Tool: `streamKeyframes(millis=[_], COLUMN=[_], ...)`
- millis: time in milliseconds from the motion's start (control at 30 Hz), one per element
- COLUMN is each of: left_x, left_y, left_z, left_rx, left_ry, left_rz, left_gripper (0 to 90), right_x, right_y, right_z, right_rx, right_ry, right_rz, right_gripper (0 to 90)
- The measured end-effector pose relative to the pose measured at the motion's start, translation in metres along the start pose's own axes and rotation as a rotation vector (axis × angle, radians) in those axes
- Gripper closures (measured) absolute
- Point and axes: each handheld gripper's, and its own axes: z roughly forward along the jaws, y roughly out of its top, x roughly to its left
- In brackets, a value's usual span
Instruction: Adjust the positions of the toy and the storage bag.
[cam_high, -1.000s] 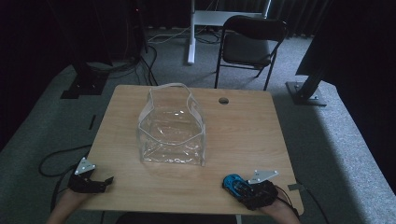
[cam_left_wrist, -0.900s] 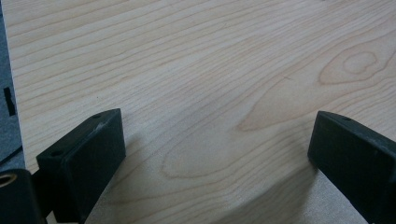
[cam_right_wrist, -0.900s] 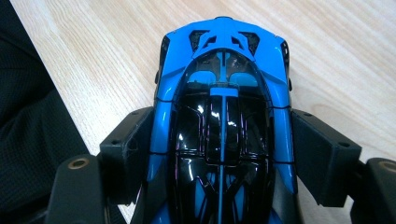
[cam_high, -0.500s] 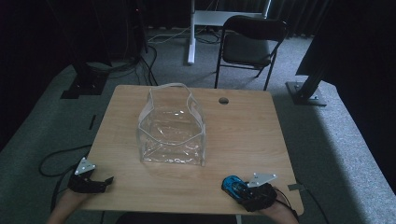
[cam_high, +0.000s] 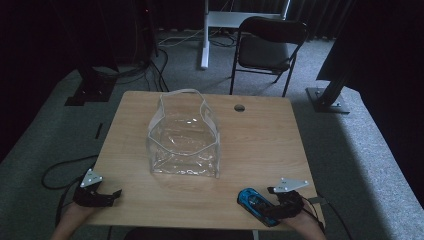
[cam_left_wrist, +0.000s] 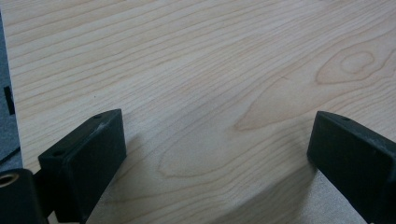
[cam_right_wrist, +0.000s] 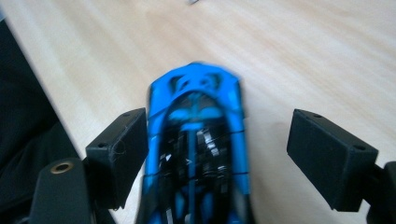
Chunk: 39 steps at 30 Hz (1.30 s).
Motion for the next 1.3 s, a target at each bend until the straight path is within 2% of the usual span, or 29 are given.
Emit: streamKeyframes(millis=[167,400,667,733,867,1000,1300], left_x=[-0.003,-0.01,-0.018,-0.018,-0.025,-0.03,-0.044], left_y=[0.004,0.015,0.031,0.031,0.044,0.055,0.081], left_z=[0.003,0.007,0.009,0.009,0.013,0.016,0.022], left_rx=[0.001,-0.017,-0.051,-0.051,-0.067,-0.08,-0.128], left_ry=[-0.024,-0.053,-0.085,-0.085,-0.107,-0.128,-0.157], left_rz=[-0.002,0.005,0.021,0.021,0.039,0.05,0.072], left_gripper=[5.3,6.3,6.3,6.3,6.3,6.3,6.3], right_x=[-0.003,-0.006,-0.006,-0.006,-0.003,0.0,0.009], right_y=[0.01,0.027,0.048,0.05,0.063,0.074,0.102], right_z=[-0.006,-0.003,0.011,0.012,0.016,0.017,0.023], right_rx=[-0.041,-0.085,-0.097,-0.097,-0.116,-0.128,-0.169], right_ry=[-0.028,-0.029,-0.019,-0.012,0.007,0.003,0.042], right_rz=[0.026,0.053,0.037,0.04,0.037,0.023,-0.003], right_gripper=[17.9,13.2,13.4,13.4,12.8,12.6,12.5])
